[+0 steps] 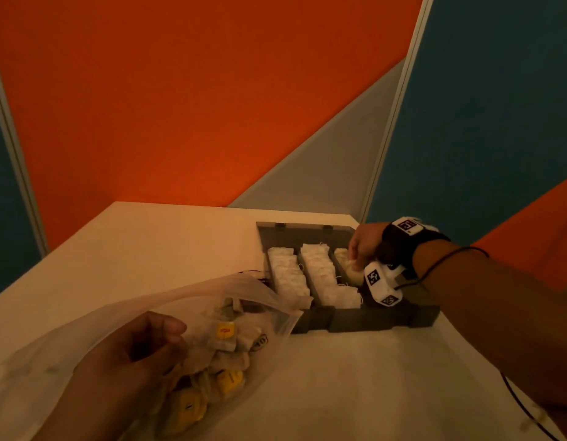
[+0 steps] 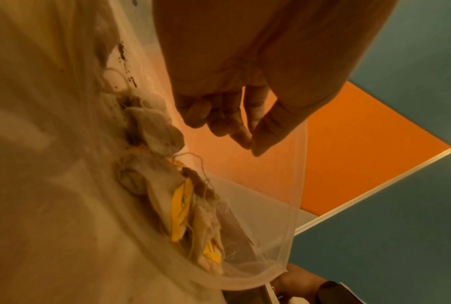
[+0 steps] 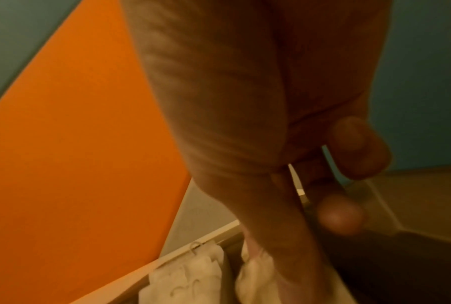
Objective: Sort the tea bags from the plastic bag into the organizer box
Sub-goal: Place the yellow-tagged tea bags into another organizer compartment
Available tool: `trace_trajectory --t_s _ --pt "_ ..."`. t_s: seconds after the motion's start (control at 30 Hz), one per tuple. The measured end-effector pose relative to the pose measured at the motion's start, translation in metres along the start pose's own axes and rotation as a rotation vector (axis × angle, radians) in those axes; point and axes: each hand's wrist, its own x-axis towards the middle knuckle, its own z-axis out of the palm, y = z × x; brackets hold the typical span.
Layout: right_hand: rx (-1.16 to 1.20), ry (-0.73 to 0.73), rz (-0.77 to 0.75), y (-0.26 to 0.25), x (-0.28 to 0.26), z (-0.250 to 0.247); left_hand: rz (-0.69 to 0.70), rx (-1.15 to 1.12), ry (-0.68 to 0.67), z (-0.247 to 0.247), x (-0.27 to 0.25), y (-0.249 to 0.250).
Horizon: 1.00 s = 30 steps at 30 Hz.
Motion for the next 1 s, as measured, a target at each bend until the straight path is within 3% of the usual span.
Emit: trace_trajectory --t_s 0.2,0.43,0.6,0.73,0.9,1.0 --pt "-0.011 -0.016 0.014 -0.006 0.019 0.006 0.003 -0.026 0.004 -0.003 0.000 -0.001" --pt "0.053 0.379 -0.134 -0.026 0.003 -0.009 0.044 -0.130 0.040 -0.002 -0.006 0.002" --pt "0.105 0.523 -0.351 -0.069 -0.084 0.002 0.059 -0.155 0.038 -0.002 -0.007 0.000" --pt "0.114 0.383 -0.414 -0.103 -0.161 0.047 0.036 -0.162 0.049 -0.003 -0.009 0.003" --pt "0.084 -0.048 -0.615 -0.138 -0.215 0.107 0.010 -0.203 0.105 -0.004 -0.008 0.007" --pt "0.035 -0.036 -0.711 -0.163 -0.203 0.126 -0.031 -0.234 0.119 -0.006 -0.009 0.007"
